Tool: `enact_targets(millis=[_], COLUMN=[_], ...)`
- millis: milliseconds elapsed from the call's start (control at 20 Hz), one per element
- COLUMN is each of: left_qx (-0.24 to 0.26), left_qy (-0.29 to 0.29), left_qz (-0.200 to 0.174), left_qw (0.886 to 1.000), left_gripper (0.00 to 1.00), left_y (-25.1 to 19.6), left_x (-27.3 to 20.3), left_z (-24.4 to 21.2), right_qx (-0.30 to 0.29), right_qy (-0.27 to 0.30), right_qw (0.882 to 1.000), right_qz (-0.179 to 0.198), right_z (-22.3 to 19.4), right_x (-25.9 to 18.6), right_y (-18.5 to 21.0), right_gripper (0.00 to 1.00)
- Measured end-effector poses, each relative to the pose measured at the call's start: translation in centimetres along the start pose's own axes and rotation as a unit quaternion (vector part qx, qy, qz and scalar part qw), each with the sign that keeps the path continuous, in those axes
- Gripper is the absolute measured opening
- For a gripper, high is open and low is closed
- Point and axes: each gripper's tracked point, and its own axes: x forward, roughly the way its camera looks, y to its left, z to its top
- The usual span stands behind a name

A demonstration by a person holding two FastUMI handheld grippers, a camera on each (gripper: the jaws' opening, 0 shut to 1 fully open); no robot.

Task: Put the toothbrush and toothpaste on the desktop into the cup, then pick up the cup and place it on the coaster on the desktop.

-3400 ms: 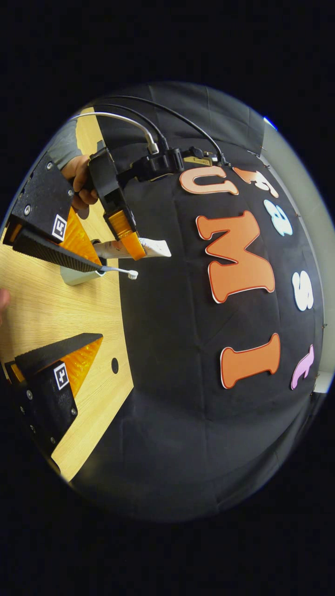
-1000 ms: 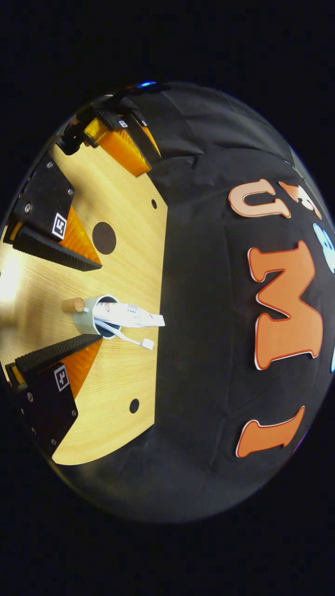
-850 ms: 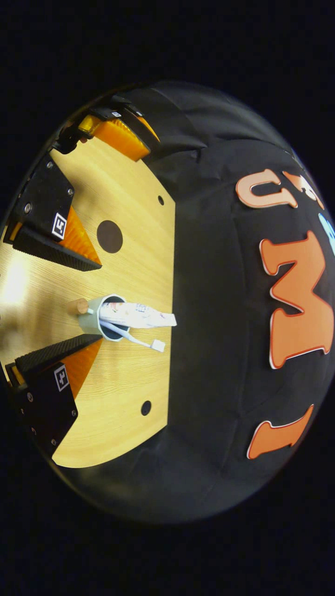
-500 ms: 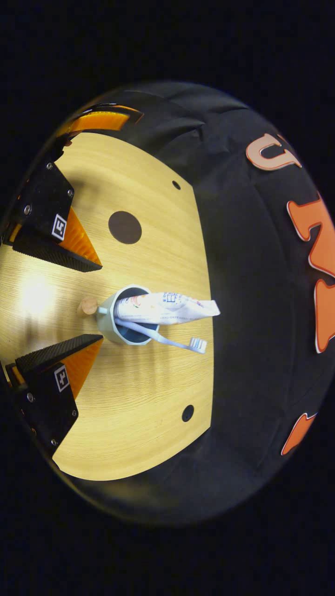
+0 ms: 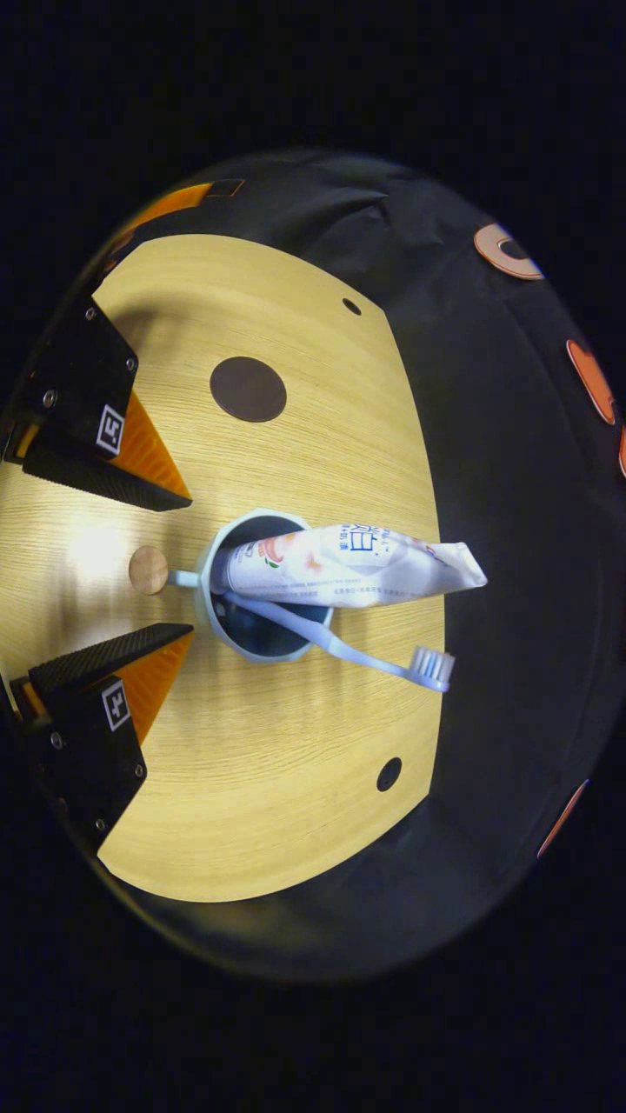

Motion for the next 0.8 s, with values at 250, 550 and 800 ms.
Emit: enact_targets(millis=[250, 550, 800], left_qx=[-0.007, -0.011, -0.004], left_qy=[0.011, 0.017, 0.016], left_qz=[0.011, 0.016, 0.019], left_qw=[1.000, 1.000, 1.000], left_gripper=[0.98, 0.98, 0.98], left_y=[1.1, 1.7, 1.8], left_x=[-0.5, -1.3, -1.7], left_z=[-0.9, -1.5, -1.4], right_qx=[-0.003, 0.013, 0.015], right_qy=[0.021, 0.019, 0.006], right_qw=[1.000, 0.999, 0.999], right_qz=[-0.022, -0.047, -0.034], right_z=[-0.8, -1.1, -0.9], right_x=[2.0, 2.4, 2.4], right_y=[-0.3, -1.1, -1.1], right_gripper=[0.73, 0.26, 0.25])
